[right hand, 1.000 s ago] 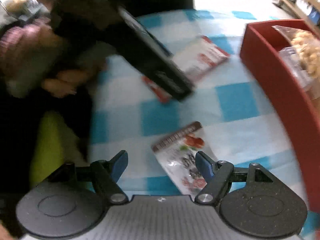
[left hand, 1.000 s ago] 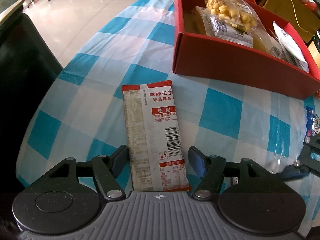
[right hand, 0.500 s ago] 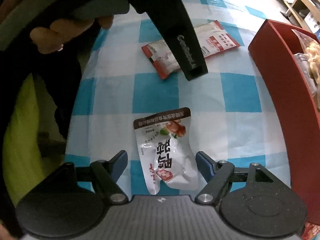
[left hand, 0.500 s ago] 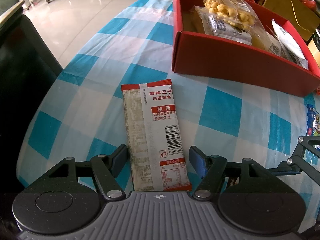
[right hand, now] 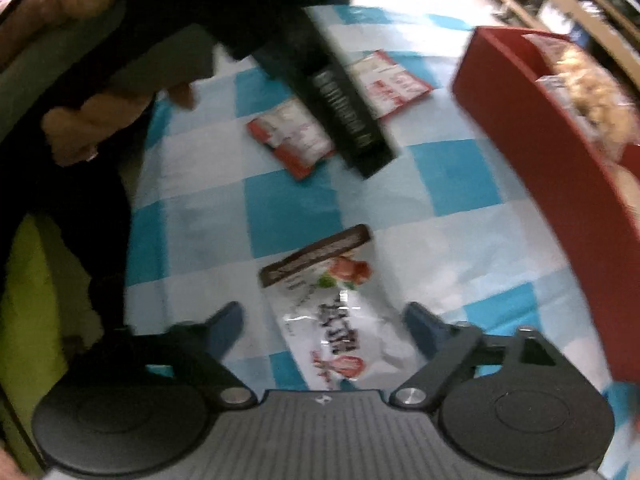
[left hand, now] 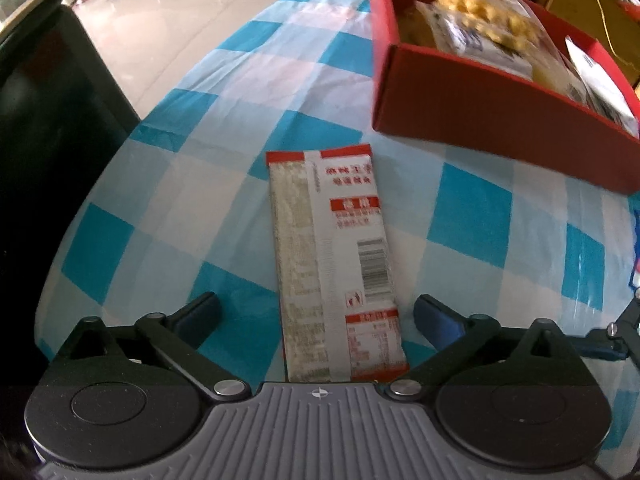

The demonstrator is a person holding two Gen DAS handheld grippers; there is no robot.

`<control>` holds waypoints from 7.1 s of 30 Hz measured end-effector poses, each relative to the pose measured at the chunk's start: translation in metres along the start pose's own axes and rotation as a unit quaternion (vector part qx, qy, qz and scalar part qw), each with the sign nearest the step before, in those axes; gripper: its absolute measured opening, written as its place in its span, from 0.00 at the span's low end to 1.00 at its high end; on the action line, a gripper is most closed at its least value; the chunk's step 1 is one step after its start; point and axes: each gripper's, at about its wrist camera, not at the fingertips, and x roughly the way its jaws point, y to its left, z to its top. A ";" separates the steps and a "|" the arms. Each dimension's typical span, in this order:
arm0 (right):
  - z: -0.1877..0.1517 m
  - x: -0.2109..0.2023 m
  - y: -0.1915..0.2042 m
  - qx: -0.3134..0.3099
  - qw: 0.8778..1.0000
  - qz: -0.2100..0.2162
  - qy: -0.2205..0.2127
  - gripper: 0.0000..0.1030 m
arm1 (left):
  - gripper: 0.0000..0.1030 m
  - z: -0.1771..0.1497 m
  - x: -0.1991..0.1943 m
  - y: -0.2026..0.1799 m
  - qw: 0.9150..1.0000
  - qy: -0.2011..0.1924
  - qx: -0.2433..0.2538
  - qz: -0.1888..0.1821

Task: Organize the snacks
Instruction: 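Grasp the white printed pouch with the right tool while the left tool holds the strip pack, then lift the strip pack and white pouch with both tools toward the red box, then lower both packs into the red box and open both tools, then grasp the blue sausage pack with the left tool while the right tool moves to the red Trolli bag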

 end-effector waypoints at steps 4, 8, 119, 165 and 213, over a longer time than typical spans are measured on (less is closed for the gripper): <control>-0.007 -0.014 -0.021 0.081 0.997 0.007 -0.011 0.39 | 0.80 -0.003 -0.009 -0.008 1.000 -0.011 0.014 -0.008; -0.021 -0.022 -0.029 0.132 0.991 0.002 -0.020 0.38 | 0.66 -0.004 -0.015 -0.015 0.999 -0.013 0.027 -0.010; -0.052 -0.125 -0.098 0.352 0.911 -0.049 -0.210 0.55 | 0.54 0.023 -0.080 -0.053 0.991 -0.093 -0.014 -0.097; -0.012 -0.115 -0.207 0.415 0.873 -0.096 -0.239 0.55 | 0.56 0.133 -0.074 -0.118 0.983 -0.166 0.034 -0.069; -0.089 -0.129 -0.250 0.493 0.833 -0.131 -0.215 0.58 | 0.78 0.113 -0.074 -0.168 0.979 -0.157 0.095 -0.091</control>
